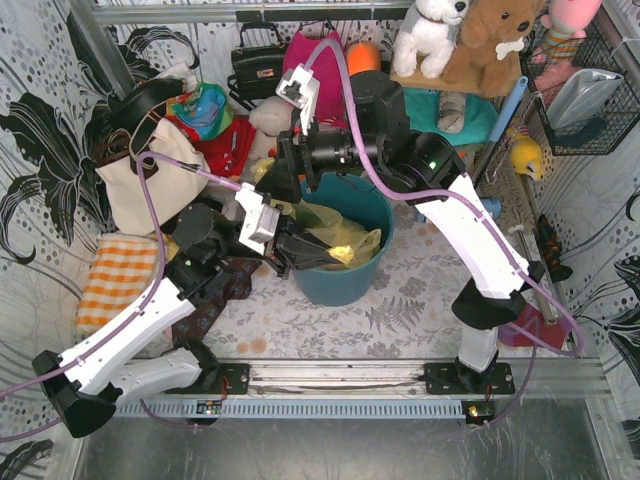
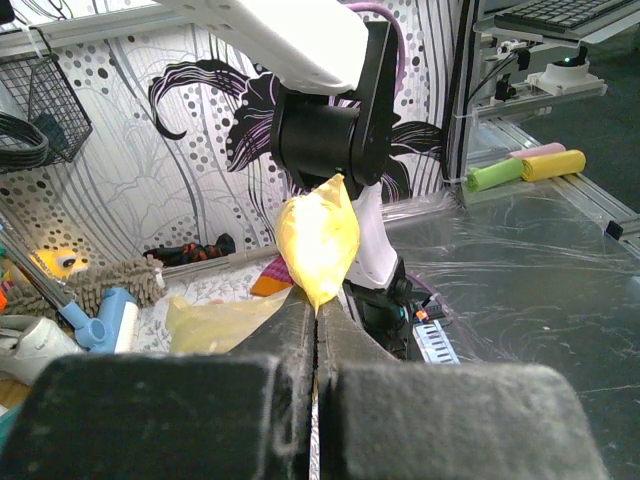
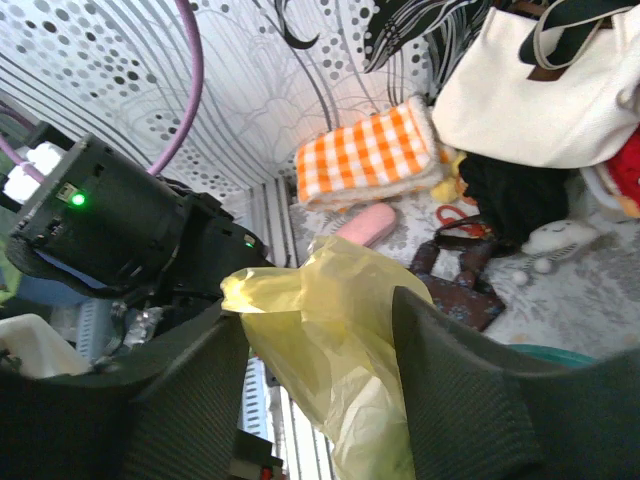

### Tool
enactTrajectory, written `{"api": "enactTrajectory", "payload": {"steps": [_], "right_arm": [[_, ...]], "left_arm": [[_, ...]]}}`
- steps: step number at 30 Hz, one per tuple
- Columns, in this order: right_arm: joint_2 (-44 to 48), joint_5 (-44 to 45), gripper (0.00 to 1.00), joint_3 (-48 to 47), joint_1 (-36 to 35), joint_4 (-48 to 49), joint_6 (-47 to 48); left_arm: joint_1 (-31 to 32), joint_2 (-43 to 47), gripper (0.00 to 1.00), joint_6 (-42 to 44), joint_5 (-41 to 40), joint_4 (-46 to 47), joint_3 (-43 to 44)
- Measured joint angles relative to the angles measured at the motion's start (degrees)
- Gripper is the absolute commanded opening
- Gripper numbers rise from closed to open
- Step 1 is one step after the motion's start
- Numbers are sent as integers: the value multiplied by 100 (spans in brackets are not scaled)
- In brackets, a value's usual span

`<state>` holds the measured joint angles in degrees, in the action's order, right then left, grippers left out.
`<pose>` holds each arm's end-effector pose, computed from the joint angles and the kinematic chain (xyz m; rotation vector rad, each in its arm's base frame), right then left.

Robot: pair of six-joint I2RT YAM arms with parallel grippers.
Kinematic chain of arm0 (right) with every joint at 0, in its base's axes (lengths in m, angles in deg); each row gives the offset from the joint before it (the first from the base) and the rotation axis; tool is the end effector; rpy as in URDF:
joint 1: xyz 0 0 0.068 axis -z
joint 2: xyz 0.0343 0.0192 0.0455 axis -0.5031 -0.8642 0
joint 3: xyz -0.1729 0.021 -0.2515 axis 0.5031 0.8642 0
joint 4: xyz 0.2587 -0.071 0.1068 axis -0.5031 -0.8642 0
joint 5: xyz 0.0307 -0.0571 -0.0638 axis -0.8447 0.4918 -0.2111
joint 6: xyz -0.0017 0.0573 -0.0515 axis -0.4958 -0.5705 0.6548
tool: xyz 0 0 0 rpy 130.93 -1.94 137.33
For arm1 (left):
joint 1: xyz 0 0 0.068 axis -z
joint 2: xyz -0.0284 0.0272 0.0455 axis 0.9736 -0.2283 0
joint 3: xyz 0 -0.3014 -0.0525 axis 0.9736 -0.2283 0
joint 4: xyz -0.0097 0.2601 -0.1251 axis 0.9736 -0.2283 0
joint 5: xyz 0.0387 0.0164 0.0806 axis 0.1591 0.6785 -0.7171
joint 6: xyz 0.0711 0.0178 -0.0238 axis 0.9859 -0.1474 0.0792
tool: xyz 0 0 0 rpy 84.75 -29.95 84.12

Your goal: Tie the trash bag

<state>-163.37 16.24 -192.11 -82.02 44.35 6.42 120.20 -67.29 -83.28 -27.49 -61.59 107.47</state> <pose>0.2244 0.3409 0.6080 -1.0233 1.4959 1.2795 0.1318 -0.1995 0.4732 1.2367 0.8115 -1.2980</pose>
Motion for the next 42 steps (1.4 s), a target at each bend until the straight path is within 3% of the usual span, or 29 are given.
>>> {"api": "enactTrajectory", "payload": {"steps": [2, 7, 12, 25, 42], "right_arm": [[-9, 68, 30, 0, -4, -15, 17], [9, 352, 0, -2, -4, -13, 13], [372, 1005, 0, 483, -4, 50, -37], [2437, 2640, 0, 3252, -4, 1082, -796], [3733, 3633, 0, 6022, -4, 2734, -2142]], "left_arm": [[0, 33, 0, -4, -4, 2, -22], [0, 68, 0, 28, -46, -42, -20], [0, 74, 0, 249, -337, -417, 114], [0, 155, 0, 1097, -1668, -1226, 496], [0, 227, 0, 1611, -2973, -1165, 269]]}}
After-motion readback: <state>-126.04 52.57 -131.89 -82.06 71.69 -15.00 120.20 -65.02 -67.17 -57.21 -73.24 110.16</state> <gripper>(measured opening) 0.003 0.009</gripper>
